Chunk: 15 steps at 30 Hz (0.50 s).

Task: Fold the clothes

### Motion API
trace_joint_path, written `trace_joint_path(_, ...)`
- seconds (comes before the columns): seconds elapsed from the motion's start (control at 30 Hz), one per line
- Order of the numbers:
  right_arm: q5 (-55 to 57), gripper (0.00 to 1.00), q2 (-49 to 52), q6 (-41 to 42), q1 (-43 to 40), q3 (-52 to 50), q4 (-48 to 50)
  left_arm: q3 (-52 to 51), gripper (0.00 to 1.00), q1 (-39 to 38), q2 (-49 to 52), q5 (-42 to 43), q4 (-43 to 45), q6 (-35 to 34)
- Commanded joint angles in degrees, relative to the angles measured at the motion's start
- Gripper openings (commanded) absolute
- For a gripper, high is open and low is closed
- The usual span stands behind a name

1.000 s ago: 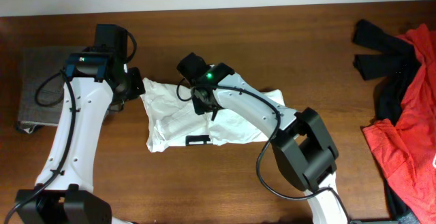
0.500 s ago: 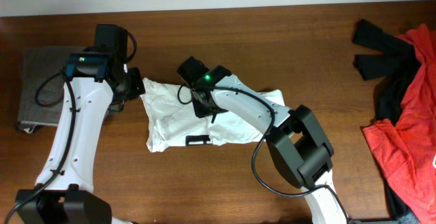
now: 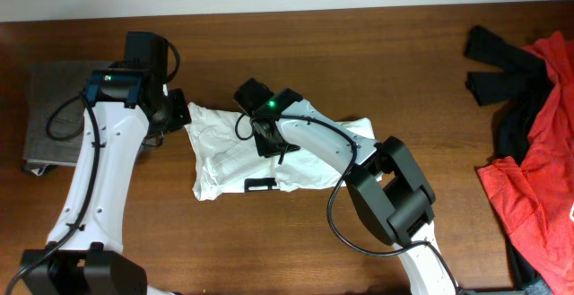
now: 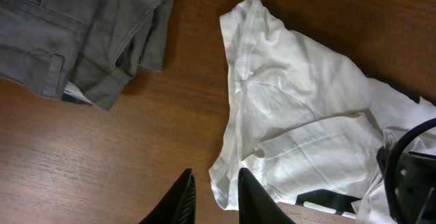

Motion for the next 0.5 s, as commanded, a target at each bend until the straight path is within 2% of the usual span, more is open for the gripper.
trace_joint_path(0.0,1.0,0.26,0.5,0.7,0.0,-0.6,-0.1,0.7,0.22,0.3,-0.4,0.4,-0.1,-0.8)
trace_joint_path(0.07,1.0,0.21,0.5,0.7,0.0,-0.6,-0.2,0.7,0.22,0.3,-0.4,0.4,-0.1,-0.8)
trace_joint_path(0.17,1.0,0.04,0.5,0.7,0.0,-0.6,-0.6,0.7,0.22,0.3,-0.4,0.4,0.0,-0.8)
trace_joint_path(0.47,3.6,0.04,-1.6,0.7,0.0,4.1,-3.0,0.7,0.22,0.3,-0.4,0.4,0.0,-0.8)
